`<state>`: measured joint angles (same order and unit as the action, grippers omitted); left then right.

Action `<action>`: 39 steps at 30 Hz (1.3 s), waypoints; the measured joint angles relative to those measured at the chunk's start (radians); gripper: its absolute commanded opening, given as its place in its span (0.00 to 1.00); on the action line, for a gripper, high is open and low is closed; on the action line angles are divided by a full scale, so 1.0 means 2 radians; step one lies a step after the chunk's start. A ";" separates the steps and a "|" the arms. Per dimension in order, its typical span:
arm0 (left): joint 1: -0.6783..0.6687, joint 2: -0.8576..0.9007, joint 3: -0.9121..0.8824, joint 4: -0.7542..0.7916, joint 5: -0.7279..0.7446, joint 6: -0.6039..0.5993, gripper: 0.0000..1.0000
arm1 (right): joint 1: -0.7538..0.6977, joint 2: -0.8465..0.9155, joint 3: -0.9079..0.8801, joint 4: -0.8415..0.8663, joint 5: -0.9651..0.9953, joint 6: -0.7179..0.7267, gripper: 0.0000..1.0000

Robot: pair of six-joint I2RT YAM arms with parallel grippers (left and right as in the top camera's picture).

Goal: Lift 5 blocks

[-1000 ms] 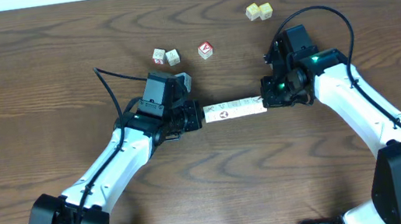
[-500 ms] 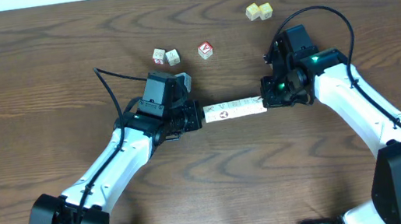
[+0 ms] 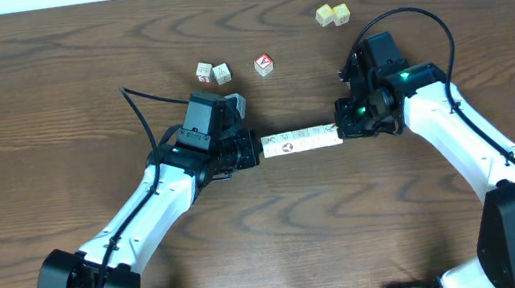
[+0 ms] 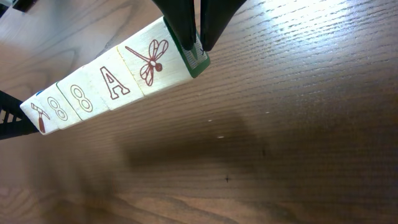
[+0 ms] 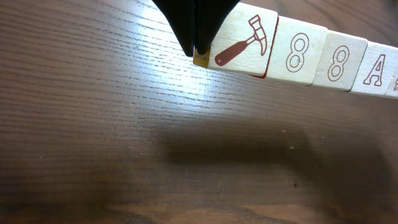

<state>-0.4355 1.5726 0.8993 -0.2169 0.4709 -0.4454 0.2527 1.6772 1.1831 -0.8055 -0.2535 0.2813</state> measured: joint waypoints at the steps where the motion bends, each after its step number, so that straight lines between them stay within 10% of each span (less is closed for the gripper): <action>1: 0.000 0.000 0.000 0.000 0.000 0.000 0.07 | 0.000 0.000 0.000 0.000 0.000 0.000 0.01; 39: 0.000 0.000 0.000 0.000 0.000 0.000 0.07 | 0.000 0.000 0.000 0.000 0.000 0.000 0.01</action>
<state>-0.4355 1.5726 0.8993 -0.2173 0.4713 -0.4461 0.2527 1.6772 1.1831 -0.8059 -0.2535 0.2813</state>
